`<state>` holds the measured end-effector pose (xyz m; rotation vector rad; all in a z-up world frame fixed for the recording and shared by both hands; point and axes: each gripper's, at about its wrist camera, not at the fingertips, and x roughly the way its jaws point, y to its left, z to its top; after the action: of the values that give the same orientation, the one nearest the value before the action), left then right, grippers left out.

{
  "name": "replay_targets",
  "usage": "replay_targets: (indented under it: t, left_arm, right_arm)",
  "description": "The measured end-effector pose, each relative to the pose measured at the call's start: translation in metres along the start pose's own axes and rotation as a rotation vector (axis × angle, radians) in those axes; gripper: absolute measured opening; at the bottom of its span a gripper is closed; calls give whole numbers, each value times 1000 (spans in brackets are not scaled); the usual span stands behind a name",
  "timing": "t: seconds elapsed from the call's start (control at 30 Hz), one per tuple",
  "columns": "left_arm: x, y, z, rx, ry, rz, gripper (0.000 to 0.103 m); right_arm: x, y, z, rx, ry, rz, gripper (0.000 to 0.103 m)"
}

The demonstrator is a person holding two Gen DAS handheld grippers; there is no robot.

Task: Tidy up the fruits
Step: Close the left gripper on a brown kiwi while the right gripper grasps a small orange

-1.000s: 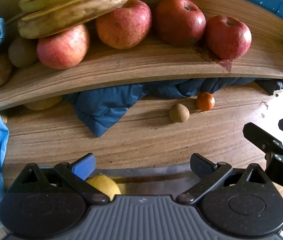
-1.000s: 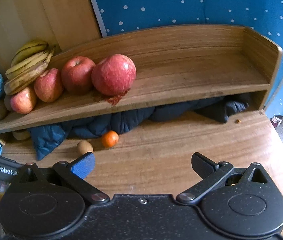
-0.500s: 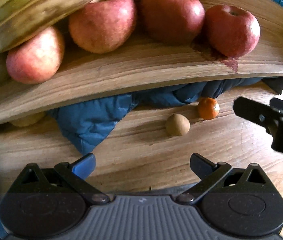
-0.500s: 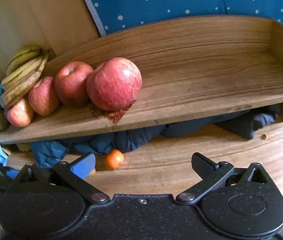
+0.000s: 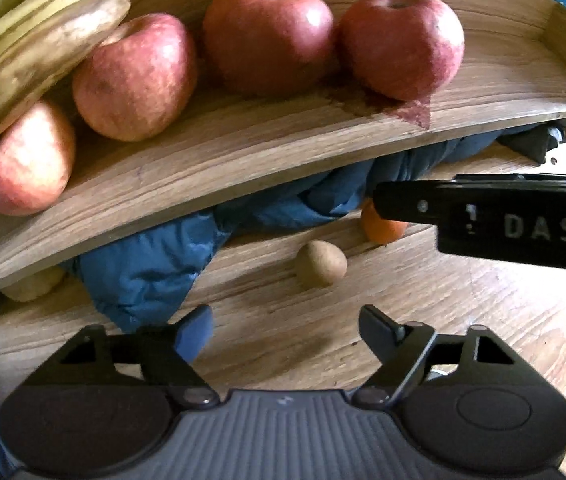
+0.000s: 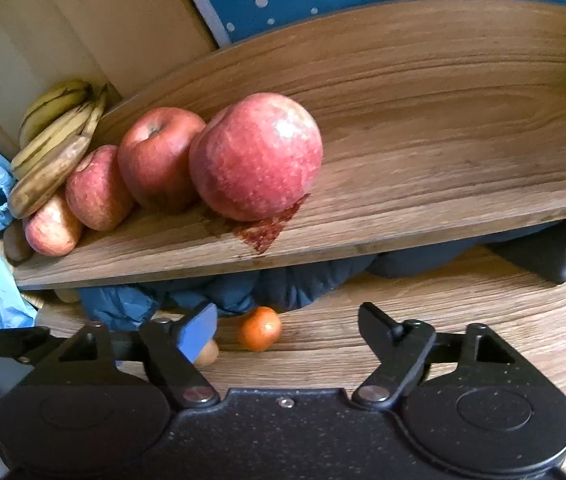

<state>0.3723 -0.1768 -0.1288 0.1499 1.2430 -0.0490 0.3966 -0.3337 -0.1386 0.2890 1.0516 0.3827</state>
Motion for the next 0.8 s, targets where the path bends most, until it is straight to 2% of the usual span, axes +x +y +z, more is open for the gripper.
replay_targets:
  t: [0.2,0.4,0.5,0.6,0.8]
  left_arm:
    - [-1,-19,6,25,-36,8,69]
    - [-5,-25,11,34,-47,8,61]
    - [-2,-30,9,34,-53,8,58]
    - [-2,-36,9,38,-60,6,54]
    - [-4,-40,6,40,-71,-7,43]
  right_arm:
    - [11,1,1,21,17,28,58]
    - [17,0,1,33,35,40,57]
    - [18,-1,1,32,42,45,52]
    - [20,0,-1,33,49,44,52]
    - [21,2,-1,32,51,42,45]
